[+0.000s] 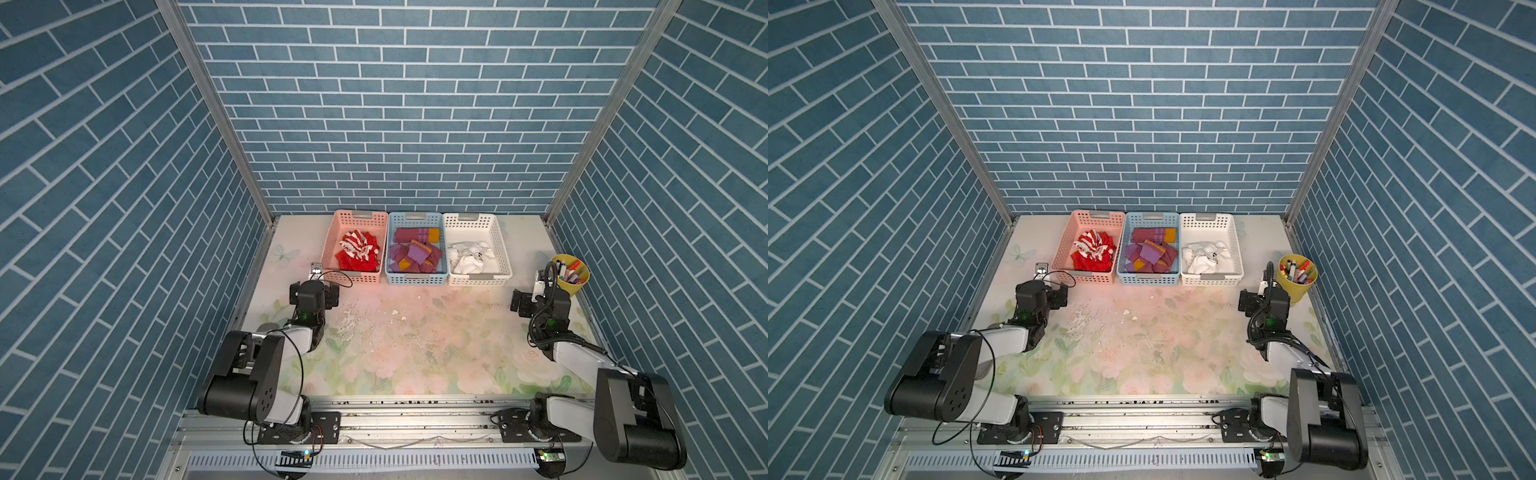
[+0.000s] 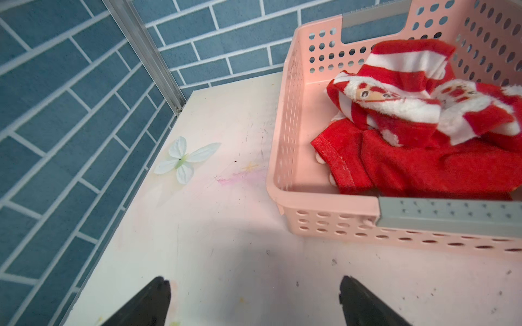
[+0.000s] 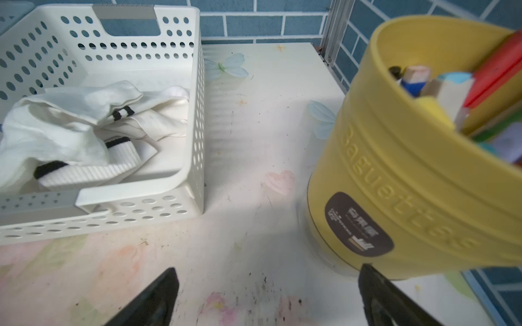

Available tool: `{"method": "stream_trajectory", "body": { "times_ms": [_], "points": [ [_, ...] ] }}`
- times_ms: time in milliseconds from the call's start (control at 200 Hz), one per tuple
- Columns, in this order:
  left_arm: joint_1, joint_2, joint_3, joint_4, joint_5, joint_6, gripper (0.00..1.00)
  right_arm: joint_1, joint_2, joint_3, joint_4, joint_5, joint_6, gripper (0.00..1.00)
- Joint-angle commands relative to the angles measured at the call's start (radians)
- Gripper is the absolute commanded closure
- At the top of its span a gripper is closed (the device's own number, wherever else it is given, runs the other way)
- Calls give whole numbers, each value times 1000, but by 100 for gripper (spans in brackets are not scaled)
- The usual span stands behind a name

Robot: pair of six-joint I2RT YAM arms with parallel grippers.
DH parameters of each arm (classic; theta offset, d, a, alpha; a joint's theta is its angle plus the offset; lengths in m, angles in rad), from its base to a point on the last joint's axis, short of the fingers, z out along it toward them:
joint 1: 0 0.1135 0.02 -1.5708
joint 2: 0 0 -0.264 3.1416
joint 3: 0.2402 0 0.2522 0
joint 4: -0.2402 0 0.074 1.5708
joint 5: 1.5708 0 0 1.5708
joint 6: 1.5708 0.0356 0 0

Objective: Sort the socks into the basket by color
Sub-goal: Reset both arms

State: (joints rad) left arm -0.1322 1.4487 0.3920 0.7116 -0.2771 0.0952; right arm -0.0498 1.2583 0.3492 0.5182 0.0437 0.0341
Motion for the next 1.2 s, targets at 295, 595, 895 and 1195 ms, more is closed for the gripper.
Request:
{"method": "stream_trajectory", "body": {
  "times_ms": [295,595,895,1195],
  "points": [
    [56,57,3,105,122,-7,0,-53,270,26,354,-332,-27,1],
    [65,52,11,82,130,-17,0,-55,268,36,330,-331,-31,1],
    [66,52,11,80,130,-17,0,-55,268,37,330,-332,-31,1],
    [66,51,11,80,130,-17,0,-55,267,37,331,-331,-31,1]
  ]
}}
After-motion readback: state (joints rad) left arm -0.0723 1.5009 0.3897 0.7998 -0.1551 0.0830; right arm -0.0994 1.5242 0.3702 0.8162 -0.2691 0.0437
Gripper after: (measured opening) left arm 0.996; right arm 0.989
